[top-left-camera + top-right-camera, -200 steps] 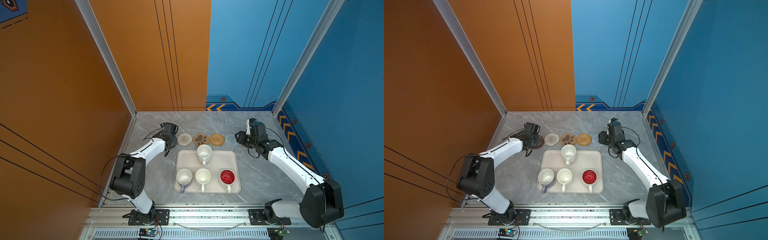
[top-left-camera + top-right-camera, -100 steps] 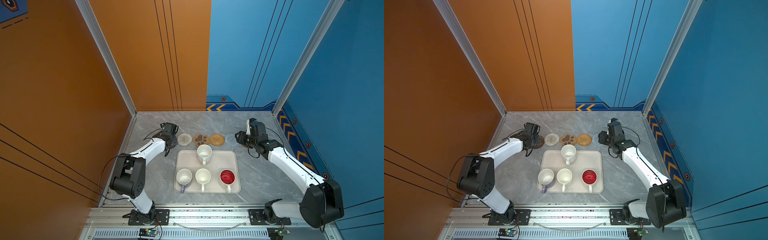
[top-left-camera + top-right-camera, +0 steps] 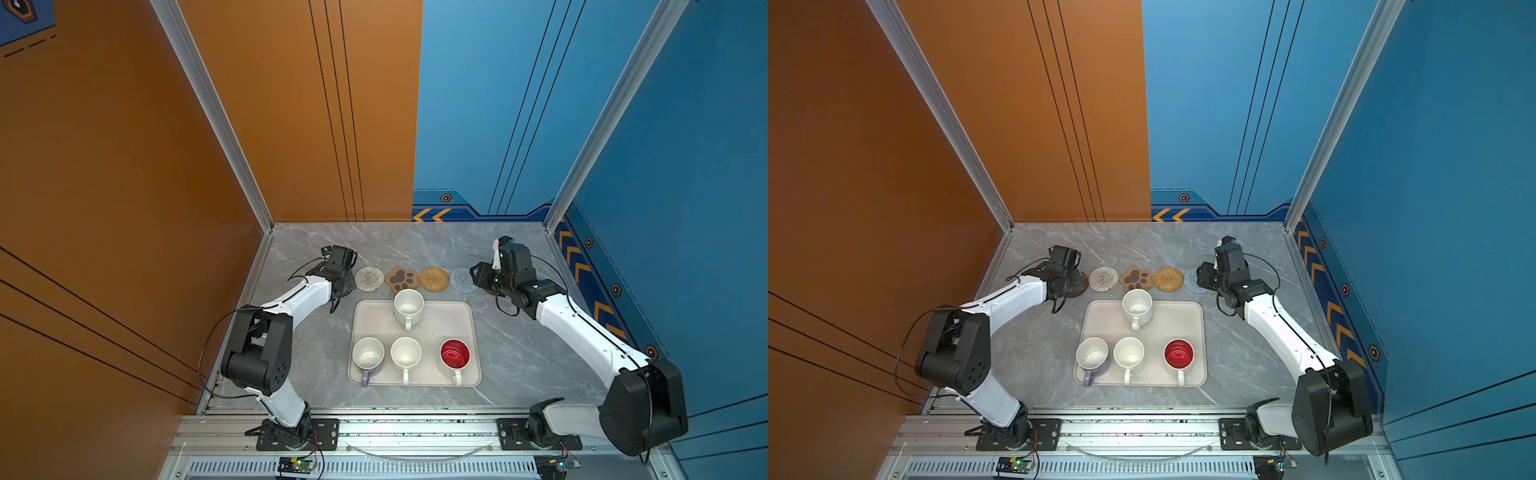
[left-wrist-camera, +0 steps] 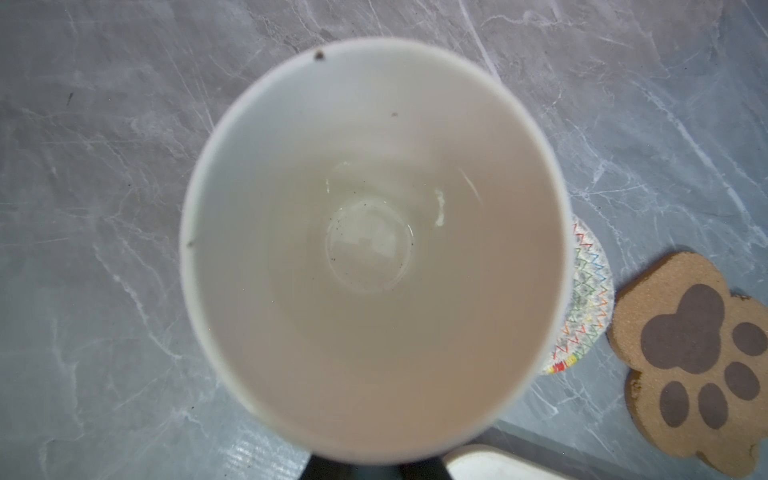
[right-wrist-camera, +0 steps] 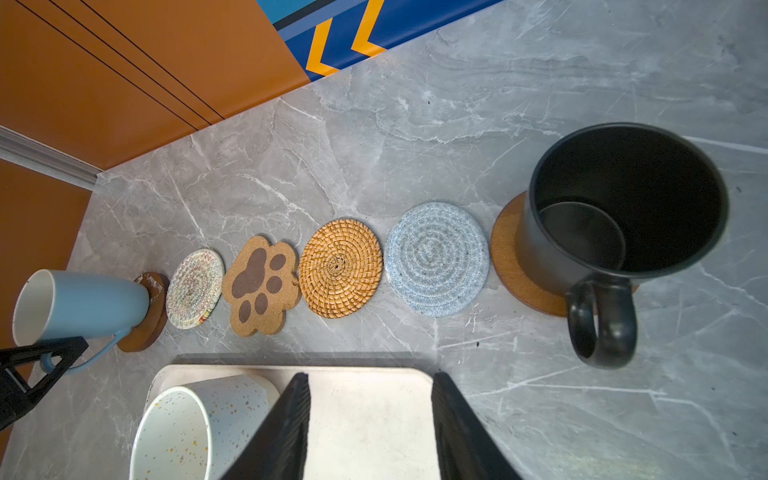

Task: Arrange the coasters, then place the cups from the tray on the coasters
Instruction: 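Lower the light blue mug onto the brown coaster and open the left gripper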

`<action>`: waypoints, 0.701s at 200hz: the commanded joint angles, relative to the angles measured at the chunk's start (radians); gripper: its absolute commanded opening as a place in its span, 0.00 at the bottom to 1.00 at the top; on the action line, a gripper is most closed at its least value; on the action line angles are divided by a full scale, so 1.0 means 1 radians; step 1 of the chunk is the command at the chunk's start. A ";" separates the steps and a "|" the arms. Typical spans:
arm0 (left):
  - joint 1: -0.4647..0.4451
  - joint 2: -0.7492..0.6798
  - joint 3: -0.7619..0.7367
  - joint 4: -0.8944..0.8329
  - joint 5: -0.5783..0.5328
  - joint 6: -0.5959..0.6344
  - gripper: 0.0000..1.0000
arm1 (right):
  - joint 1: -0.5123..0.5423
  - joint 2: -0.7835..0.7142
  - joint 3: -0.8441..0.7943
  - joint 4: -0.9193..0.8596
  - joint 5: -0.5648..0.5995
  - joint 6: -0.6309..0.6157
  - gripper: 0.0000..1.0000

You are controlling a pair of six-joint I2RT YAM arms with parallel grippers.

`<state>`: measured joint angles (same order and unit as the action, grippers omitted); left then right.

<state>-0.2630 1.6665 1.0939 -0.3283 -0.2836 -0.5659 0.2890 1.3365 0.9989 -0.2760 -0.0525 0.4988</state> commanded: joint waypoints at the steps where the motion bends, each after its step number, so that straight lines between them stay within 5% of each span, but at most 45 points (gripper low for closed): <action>1: -0.008 0.001 0.006 0.025 -0.021 -0.002 0.10 | 0.004 0.004 0.014 0.002 0.010 0.006 0.46; 140: -0.018 -0.022 0.027 -0.020 -0.033 0.017 0.37 | 0.004 0.003 0.014 0.006 0.006 0.004 0.46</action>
<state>-0.2714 1.6665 1.0966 -0.3252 -0.2913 -0.5632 0.2890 1.3365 0.9989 -0.2760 -0.0528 0.4988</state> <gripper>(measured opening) 0.367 0.462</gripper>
